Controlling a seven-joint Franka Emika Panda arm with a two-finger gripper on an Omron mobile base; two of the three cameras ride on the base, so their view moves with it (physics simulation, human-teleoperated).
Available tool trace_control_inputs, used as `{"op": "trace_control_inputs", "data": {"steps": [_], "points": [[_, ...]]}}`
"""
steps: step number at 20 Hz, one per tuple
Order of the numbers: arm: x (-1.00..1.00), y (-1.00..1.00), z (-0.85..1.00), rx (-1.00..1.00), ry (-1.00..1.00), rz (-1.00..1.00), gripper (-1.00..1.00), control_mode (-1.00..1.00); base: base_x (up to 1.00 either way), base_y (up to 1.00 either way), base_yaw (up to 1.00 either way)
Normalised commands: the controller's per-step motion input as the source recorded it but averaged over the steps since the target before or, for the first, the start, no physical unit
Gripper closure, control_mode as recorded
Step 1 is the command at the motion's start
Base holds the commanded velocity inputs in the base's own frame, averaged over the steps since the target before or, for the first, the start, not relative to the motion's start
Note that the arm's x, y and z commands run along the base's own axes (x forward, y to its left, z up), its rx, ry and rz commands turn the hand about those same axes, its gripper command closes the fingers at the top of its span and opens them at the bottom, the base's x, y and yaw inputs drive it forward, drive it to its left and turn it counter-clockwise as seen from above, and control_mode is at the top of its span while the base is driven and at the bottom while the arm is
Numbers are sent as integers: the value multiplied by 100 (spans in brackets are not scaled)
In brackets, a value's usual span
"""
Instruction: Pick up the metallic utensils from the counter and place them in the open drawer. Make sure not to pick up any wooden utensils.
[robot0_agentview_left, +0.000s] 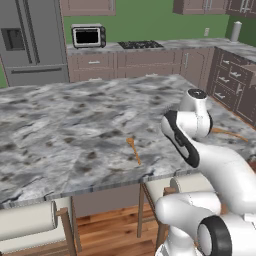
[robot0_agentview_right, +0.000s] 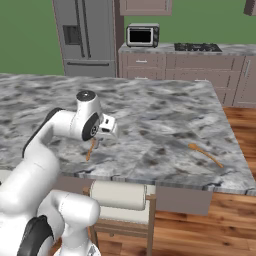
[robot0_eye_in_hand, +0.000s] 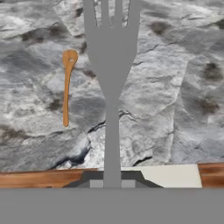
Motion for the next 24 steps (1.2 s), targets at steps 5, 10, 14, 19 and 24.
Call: {"op": "trace_control_inputs", "data": {"steps": [5,10,14,19,24], "points": [[-57,0,46,0,-13,0,100,-100,0,0,0],[-49,0,60,0,-16,0,100,-100,0,0,0],[-54,-2,58,0,-18,0,100,-100,0,0,0],[-69,-13,62,0,-21,0,100,-100,0,0,0],[-34,-10,21,0,-8,0,100,100,-44,-33,0]]}}
